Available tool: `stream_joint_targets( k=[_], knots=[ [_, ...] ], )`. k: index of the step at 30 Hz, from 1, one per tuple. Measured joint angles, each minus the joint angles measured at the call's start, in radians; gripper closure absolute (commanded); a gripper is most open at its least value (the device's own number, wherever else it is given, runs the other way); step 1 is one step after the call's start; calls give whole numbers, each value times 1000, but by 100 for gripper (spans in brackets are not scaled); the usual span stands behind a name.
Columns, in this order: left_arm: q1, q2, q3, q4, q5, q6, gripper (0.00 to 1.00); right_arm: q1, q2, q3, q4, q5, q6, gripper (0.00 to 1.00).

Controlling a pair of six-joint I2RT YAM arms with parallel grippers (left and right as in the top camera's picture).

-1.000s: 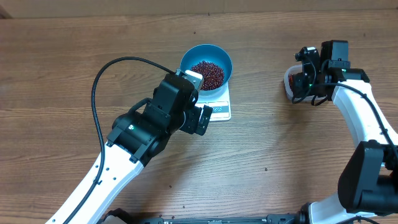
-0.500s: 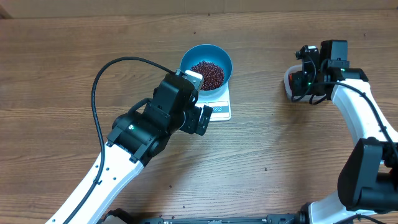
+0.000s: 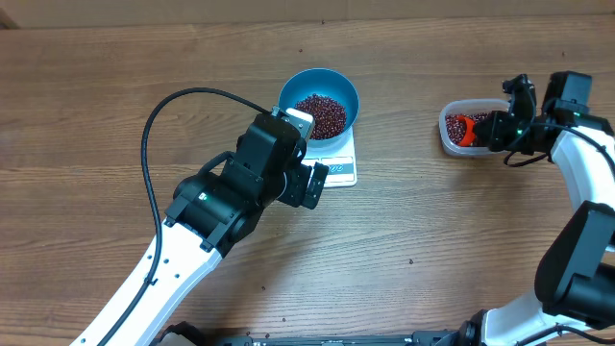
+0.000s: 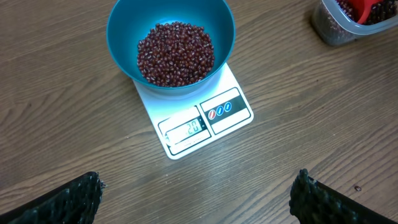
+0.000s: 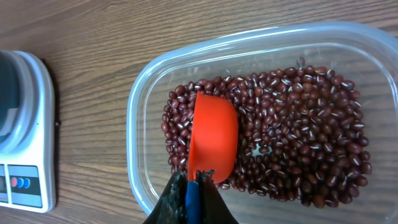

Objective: Scoop item into bowl and weigh 150g on scale
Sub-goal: 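Dip the scoop into the red beans a fourth time, then lift the filled scoop and carry it left over the teal bowl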

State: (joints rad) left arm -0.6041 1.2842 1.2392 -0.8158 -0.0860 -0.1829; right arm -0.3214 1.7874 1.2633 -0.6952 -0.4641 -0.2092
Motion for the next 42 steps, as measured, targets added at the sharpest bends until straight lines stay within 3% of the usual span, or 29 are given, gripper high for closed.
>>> stream_joint_targets(
  k=[17, 35, 42],
  knots=[
    [0, 0, 0, 0, 0, 0, 1, -20, 23, 0, -17, -124, 0, 96],
    [0, 0, 0, 0, 0, 0, 1, -262, 39, 0, -31, -449, 0, 96],
    [0, 0, 0, 0, 0, 0, 0, -288, 39, 0, -30, -549, 0, 96]
  ],
)
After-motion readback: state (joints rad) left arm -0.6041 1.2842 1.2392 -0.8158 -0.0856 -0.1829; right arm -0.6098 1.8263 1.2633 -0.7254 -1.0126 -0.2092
